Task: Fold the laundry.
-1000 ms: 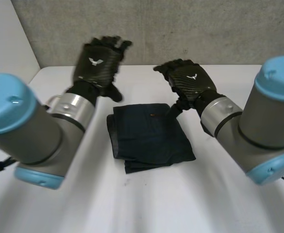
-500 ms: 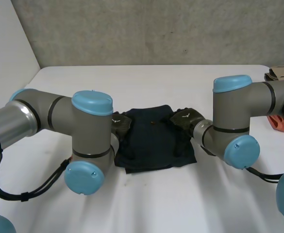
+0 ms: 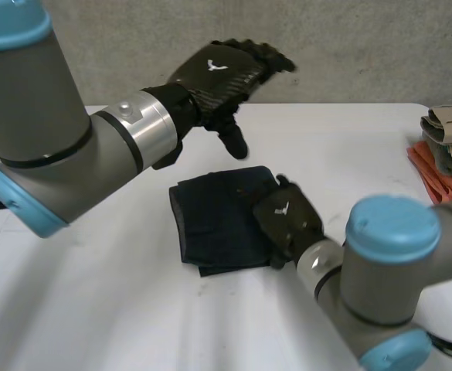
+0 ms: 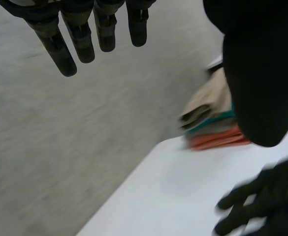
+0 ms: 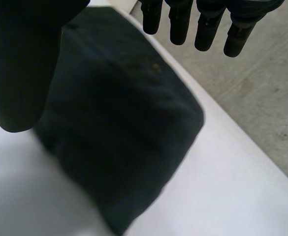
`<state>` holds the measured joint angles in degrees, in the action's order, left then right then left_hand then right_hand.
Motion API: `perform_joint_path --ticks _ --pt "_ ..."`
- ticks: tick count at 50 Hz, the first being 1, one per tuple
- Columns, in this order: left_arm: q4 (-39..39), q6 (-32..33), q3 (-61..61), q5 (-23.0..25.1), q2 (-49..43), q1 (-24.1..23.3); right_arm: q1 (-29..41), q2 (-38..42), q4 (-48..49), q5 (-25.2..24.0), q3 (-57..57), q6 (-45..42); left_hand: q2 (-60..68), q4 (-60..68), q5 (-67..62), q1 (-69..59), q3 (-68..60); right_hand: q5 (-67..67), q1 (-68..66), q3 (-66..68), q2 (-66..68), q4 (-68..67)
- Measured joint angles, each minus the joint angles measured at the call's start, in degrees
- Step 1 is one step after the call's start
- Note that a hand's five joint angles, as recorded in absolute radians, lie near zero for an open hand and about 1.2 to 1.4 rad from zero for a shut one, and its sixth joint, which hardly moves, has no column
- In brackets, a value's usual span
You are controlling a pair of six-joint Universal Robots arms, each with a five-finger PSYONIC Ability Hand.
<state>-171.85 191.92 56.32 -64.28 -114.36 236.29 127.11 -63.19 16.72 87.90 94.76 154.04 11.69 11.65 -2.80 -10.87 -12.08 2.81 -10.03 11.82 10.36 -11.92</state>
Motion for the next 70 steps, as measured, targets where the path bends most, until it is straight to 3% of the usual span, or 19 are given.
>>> perform_joint_path --ticks 4,8,20,22,25,27,29,34,40,54,59,65,70 --pt "4.6 -0.1 -1.7 8.8 0.1 0.9 1.5 3.9 6.2 2.5 2.1 -0.2 0.0 0.0 0.0 0.0 0.0 0.0 0.0 0.0 0.0 0.0" --pt "6.8 -0.2 -2.2 11.3 -0.1 1.1 1.9 7.6 10.8 5.1 1.1 -0.3 0.0 0.0 0.0 0.0 0.0 0.0 0.0 0.0 0.0 0.0" --pt "7.1 -0.4 -0.4 10.7 -0.3 -0.3 1.7 14.5 17.4 6.9 -6.7 -0.1 0.0 0.0 0.0 0.0 0.0 1.3 -2.9 2.1 3.2 -2.1" --pt "7.0 -0.4 -0.3 10.7 -0.3 -0.4 1.7 15.1 17.3 6.6 -8.2 0.1 0.0 0.0 0.0 0.0 0.0 6.3 -9.3 7.3 9.4 -7.2" --pt "7.0 -0.5 -0.2 10.6 -0.3 -0.4 1.6 16.3 16.9 5.4 -10.8 0.4 0.0 0.0 0.0 0.0 0.0 21.1 -29.2 26.0 27.8 -25.8" --pt "7.0 -0.5 -0.1 10.6 -0.3 -0.4 1.5 17.0 16.7 3.9 -12.3 0.5 0.0 0.0 0.0 0.0 0.0 37.9 -45.3 46.9 49.4 -45.8" --pt "7.0 -0.5 -0.1 10.6 -0.3 -0.4 1.4 17.4 16.5 2.3 -13.4 0.6 0.0 0.0 0.0 0.0 0.0 46.8 -49.4 53.8 56.2 -53.9" --pt "6.7 -0.5 -0.4 10.1 -0.2 -0.4 0.6 16.7 16.4 -1.9 -16.3 1.0 0.0 0.0 0.0 0.0 0.0 50.0 -49.4 55.7 56.5 -56.6" --pt "5.1 -0.6 -1.0 9.4 0.9 -0.3 -3.2 12.0 16.4 -3.3 -20.0 2.5 0.0 0.0 0.0 0.0 0.0 50.0 -49.4 55.7 56.5 -56.6" --pt "-4.8 -10.1 -1.2 7.1 9.0 0.2 -18.6 0.5 16.3 -3.6 -32.8 10.6 0.0 0.0 0.0 0.0 0.0 51.5 -50.5 55.7 56.5 -56.7" --pt "-6.8 -14.1 -0.2 7.0 10.8 0.3 -29.3 -1.4 15.2 -4.9 -35.1 13.1 0.0 0.0 0.0 0.0 0.0 51.5 -50.6 55.8 56.5 -56.7" --pt "-7.2 -15.0 1.8 7.2 10.8 0.3 -43.9 0.1 13.1 -12.1 -35.7 19.7 0.0 0.0 0.0 0.0 0.0 52.0 -50.5 55.9 56.5 -56.8" --pt "-7.2 -14.7 3.8 7.3 9.9 0.1 -54.0 8.1 12.5 -20.8 -35.9 24.7 0.0 0.0 0.0 0.0 0.0 52.4 -50.6 56.2 56.5 -56.9"
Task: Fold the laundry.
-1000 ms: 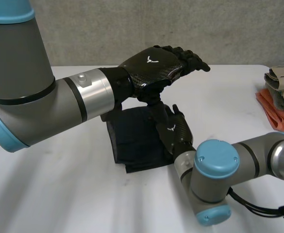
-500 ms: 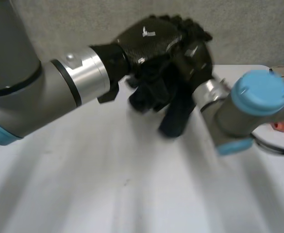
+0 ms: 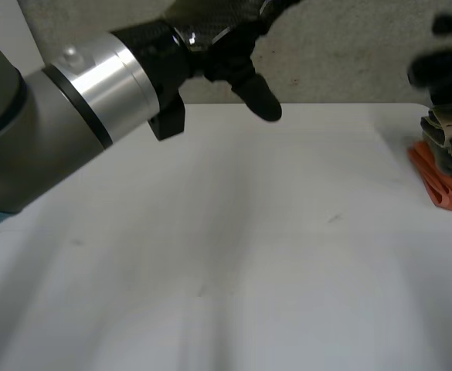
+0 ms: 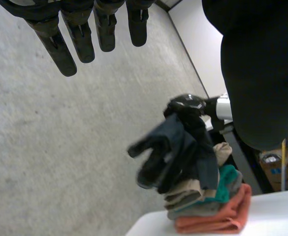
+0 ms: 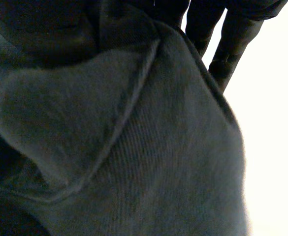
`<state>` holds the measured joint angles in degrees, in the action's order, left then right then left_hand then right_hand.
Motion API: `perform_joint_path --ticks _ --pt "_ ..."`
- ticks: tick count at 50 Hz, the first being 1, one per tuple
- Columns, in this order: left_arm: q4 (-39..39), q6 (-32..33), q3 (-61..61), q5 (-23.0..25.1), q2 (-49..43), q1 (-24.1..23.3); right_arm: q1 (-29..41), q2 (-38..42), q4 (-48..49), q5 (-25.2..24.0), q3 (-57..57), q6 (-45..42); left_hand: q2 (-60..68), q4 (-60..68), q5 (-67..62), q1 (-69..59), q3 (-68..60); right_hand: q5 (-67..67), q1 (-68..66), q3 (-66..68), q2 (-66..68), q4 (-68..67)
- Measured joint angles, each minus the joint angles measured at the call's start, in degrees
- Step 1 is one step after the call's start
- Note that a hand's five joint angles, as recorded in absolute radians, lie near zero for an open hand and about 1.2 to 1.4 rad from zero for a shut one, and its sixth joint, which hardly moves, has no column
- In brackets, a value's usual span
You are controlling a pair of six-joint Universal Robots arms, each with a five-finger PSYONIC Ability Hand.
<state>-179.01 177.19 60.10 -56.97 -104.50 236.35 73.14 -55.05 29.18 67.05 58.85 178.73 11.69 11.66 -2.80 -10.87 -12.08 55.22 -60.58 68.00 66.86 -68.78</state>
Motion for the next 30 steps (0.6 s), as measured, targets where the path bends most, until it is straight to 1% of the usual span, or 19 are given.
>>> perform_joint_path --ticks 1,3,7,11,12,14,16,17,18,21,23,24,30 --pt "0.0 0.1 0.4 0.0 -0.3 0.0 -1.6 2.4 0.0 -1.6 0.0 0.4 0.0 0.0 0.0 0.0 0.0 0.0 0.0 0.0 0.0 0.0" --pt "0.0 0.2 0.9 0.0 -0.8 -0.1 -3.1 5.0 0.0 -3.0 0.1 0.4 0.0 0.0 0.0 0.0 0.0 0.0 0.0 0.0 0.0 -0.1" --pt "0.1 0.3 2.0 0.0 -2.3 -0.3 -6.7 11.3 -0.2 -5.5 1.6 -3.1 0.0 0.0 0.0 0.0 0.0 2.5 0.0 0.3 0.0 -0.1" --pt "0.1 0.4 2.3 -0.1 -3.0 -0.4 -8.4 13.0 0.0 -7.8 4.3 -7.7 0.0 0.0 0.0 0.0 0.0 3.7 0.0 0.4 0.0 -0.4" --pt "0.1 0.4 2.4 -0.1 -3.1 -0.4 -8.7 13.0 0.1 -8.5 4.9 -8.6 0.0 0.0 0.0 0.0 0.0 1.3 0.0 -1.8 -1.6 2.1" --pt "0.1 0.4 2.3 -0.1 -3.2 -0.4 -8.9 12.5 0.3 -10.0 5.9 -10.1 0.0 0.0 0.0 0.0 0.0 -8.8 8.2 -12.3 -12.0 12.4" --pt "0.1 0.3 2.3 -0.1 -3.2 -0.5 -9.0 11.3 0.4 -11.2 6.7 -11.1 0.0 0.0 0.0 0.0 0.0 -22.4 22.1 -31.2 -32.2 31.6" --pt "0.1 0.3 2.3 0.0 -3.1 -0.5 -9.0 10.3 0.4 -11.6 7.0 -11.4 0.0 0.0 0.0 0.0 0.0 -26.5 27.6 -37.5 -38.6 37.8" --pt "0.1 0.3 2.2 0.0 -3.1 -0.6 -8.9 9.3 0.3 -11.8 7.2 -11.5 0.0 0.0 0.0 0.0 0.0 -32.3 37.2 -45.4 -46.7 44.7" --pt "0.1 0.3 2.0 0.0 -2.9 -1.0 -8.9 6.0 -0.3 -10.6 7.5 -11.4 0.0 0.0 0.0 0.0 0.0 -44.7 47.3 -52.5 -54.3 51.3" --pt "0.0 0.2 1.9 0.0 -2.7 -1.3 -8.8 4.1 -1.1 -9.2 7.7 -11.2 0.0 0.0 0.0 0.0 0.0 -48.0 47.6 -54.0 -55.0 53.8" --pt "0.0 0.2 1.8 0.0 -2.5 -1.6 -8.8 2.7 -2.0 -7.7 7.8 -11.0 0.0 0.0 0.0 0.0 0.0 -50.7 47.6 -55.3 -55.0 55.8" --pt "0.0 0.2 2.0 0.0 -1.3 -2.5 -9.0 -3.6 -9.4 1.6 9.0 -11.3 0.0 0.0 0.0 0.0 0.0 -52.4 47.6 -55.9 -55.0 56.8"
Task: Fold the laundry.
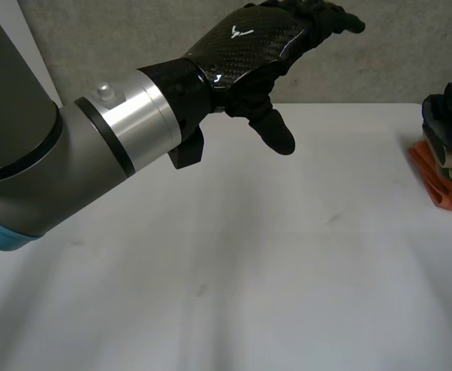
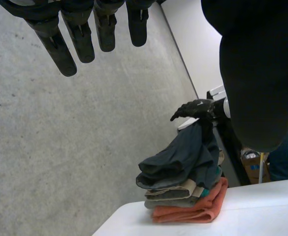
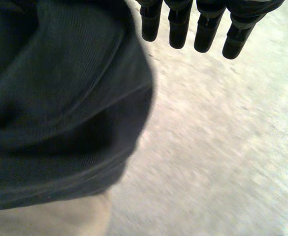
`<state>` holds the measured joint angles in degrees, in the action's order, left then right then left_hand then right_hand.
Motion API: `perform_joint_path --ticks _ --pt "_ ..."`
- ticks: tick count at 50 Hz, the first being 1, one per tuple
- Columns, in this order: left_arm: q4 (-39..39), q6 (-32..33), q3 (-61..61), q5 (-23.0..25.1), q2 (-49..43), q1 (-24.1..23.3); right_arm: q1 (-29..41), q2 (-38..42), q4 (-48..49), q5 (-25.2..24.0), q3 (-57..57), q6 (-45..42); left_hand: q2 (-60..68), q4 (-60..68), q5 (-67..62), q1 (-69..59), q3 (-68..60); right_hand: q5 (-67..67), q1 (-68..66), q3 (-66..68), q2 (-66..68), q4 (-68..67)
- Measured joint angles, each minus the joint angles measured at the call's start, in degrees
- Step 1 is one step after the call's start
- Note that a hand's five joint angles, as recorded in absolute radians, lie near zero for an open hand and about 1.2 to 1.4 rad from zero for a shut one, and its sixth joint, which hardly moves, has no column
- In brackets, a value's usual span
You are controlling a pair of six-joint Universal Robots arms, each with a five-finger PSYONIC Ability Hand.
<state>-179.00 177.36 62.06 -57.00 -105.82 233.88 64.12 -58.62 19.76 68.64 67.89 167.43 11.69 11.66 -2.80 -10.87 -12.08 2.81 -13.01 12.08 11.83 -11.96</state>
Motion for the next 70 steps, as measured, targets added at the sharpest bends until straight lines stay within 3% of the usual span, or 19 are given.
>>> perform_joint_path --ticks 8,14,20,24,29,34,45,59,68,70 --pt "0.0 0.0 0.4 -0.1 1.4 -0.6 -3.7 -8.7 -13.9 12.2 0.2 -10.6 0.0 0.0 0.0 0.0 0.0 0.0 0.0 0.0 0.0 0.0" --pt "-0.4 -0.3 -1.2 -0.9 1.8 -0.9 -3.3 -12.8 -9.1 17.0 0.4 -20.3 0.0 0.0 0.0 0.0 0.0 0.0 0.0 0.0 0.0 0.0" --pt "-0.9 -0.5 -3.6 -6.5 2.5 -0.6 3.1 -18.8 3.0 13.7 5.3 -17.9 0.0 0.0 0.0 0.0 0.0 0.0 0.0 0.0 0.0 0.0" --pt "-1.4 -0.2 -4.4 -16.2 3.4 0.0 11.0 -24.6 10.1 5.1 13.1 -10.3 0.0 0.0 0.0 0.0 0.0 0.0 0.0 0.0 0.0 0.0" --pt "-1.1 0.2 -2.6 -25.6 4.1 2.6 17.8 -27.8 11.1 0.1 20.9 -3.1 0.0 0.0 0.0 0.0 0.0 0.0 0.0 0.0 0.0 0.0" --pt "-0.5 1.5 3.8 -31.2 5.6 6.7 24.0 -28.3 9.1 0.8 26.5 1.3 0.0 0.0 0.0 0.0 0.0 0.0 0.0 0.0 0.0 0.0" --pt "-0.8 7.0 18.0 -32.5 7.6 11.2 31.6 -26.5 3.0 8.4 27.9 2.8 0.0 0.0 0.0 0.0 0.0 0.0 0.0 0.0 0.0 0.0" --pt "-0.7 9.1 18.2 -33.7 8.5 12.8 32.7 -26.1 1.8 8.7 28.1 2.1 0.0 0.0 0.0 0.0 0.0 0.0 0.0 0.0 0.0 0.0" --pt "6.0 22.8 19.8 -37.9 8.6 20.2 34.8 -24.2 0.3 8.6 28.5 1.4 0.0 0.0 0.0 0.0 0.0 0.0 0.0 0.0 0.0 0.0" --pt "8.6 29.1 22.2 -38.8 8.8 22.5 35.4 -22.9 0.1 8.6 28.5 0.4 0.0 0.0 0.0 0.0 0.0 0.0 0.0 0.0 0.0 0.0"
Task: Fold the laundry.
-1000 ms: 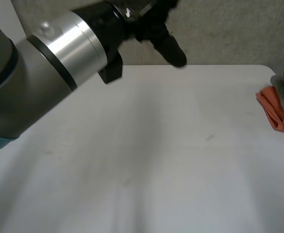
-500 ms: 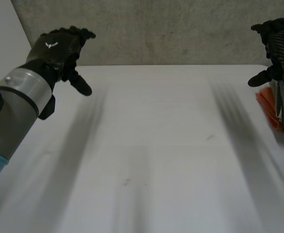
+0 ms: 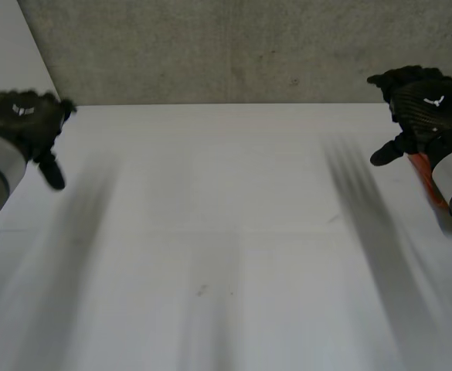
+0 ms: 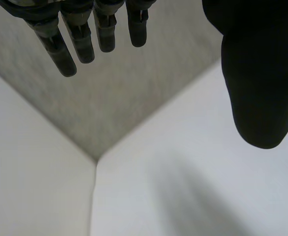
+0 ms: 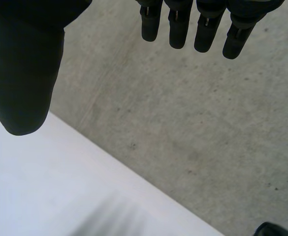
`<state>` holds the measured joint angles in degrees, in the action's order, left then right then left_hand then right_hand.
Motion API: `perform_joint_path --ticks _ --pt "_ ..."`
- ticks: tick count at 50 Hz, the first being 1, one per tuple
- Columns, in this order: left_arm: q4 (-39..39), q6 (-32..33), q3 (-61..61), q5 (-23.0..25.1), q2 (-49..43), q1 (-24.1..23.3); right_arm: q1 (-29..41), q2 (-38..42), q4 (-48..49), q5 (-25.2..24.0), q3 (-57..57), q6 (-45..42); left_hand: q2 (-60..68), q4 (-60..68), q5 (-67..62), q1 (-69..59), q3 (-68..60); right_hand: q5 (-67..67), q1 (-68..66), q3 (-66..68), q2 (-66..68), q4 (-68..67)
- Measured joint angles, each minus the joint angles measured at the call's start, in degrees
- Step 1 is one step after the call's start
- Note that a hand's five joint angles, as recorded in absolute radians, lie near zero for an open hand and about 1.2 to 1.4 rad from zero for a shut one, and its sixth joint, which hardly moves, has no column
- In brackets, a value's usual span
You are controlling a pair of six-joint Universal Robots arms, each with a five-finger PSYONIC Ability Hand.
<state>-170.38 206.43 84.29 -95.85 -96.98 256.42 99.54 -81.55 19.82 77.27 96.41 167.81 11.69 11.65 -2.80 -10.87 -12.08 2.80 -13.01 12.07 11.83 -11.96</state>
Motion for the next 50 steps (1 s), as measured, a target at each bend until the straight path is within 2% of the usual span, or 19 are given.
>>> perform_joint_path --ticks 5,8,18,24,30,34,38,43,50 --pt "1.2 7.6 6.2 -0.1 0.8 5.8 0.9 2.2 0.0 0.1 -0.1 -2.8 0.0 0.0 0.0 0.0 0.0 0.0 0.0 0.0 0.0 0.0" --pt "-0.8 11.3 11.6 0.7 1.5 11.0 2.1 3.7 0.1 0.1 -0.1 -4.8 0.0 0.0 0.0 0.0 0.0 0.0 0.0 0.0 0.0 0.0" --pt "-9.1 18.6 25.2 6.9 4.6 23.4 5.5 7.2 0.1 0.2 0.0 -7.7 0.0 0.0 0.0 0.0 0.0 0.0 0.0 0.0 0.0 0.0" --pt "-10.2 21.7 31.0 16.6 7.4 30.8 5.9 8.4 0.1 0.1 0.0 -7.8 0.0 0.0 0.0 0.0 0.0 0.0 0.0 0.0 0.0 0.0" --pt "-14.7 22.1 31.4 26.0 7.4 35.4 6.0 9.2 0.2 0.1 0.0 -8.2 0.0 0.0 0.0 0.0 0.0 0.0 0.0 0.0 0.0 0.0" --pt "-21.0 21.6 29.3 29.2 5.4 35.9 6.1 9.7 0.1 0.1 0.1 -8.5 0.0 0.0 0.0 0.0 0.0 0.0 0.0 0.0 0.0 0.0" --pt "-26.9 20.5 25.2 29.3 1.5 33.4 6.1 10.0 0.1 0.2 0.2 -8.7 0.0 0.0 0.0 0.0 0.0 0.0 0.0 0.0 0.0 0.0" --pt "-30.1 17.6 17.2 26.0 -6.6 29.1 6.1 10.1 0.1 0.2 0.3 -8.8 0.0 0.0 0.0 0.0 0.0 0.0 0.0 0.0 0.0 0.0" --pt "-29.1 14.8 2.0 18.9 -22.0 22.9 6.0 10.1 0.2 0.2 0.5 -8.8 0.0 0.0 0.0 0.0 0.0 0.0 0.0 0.0 0.0 0.0"
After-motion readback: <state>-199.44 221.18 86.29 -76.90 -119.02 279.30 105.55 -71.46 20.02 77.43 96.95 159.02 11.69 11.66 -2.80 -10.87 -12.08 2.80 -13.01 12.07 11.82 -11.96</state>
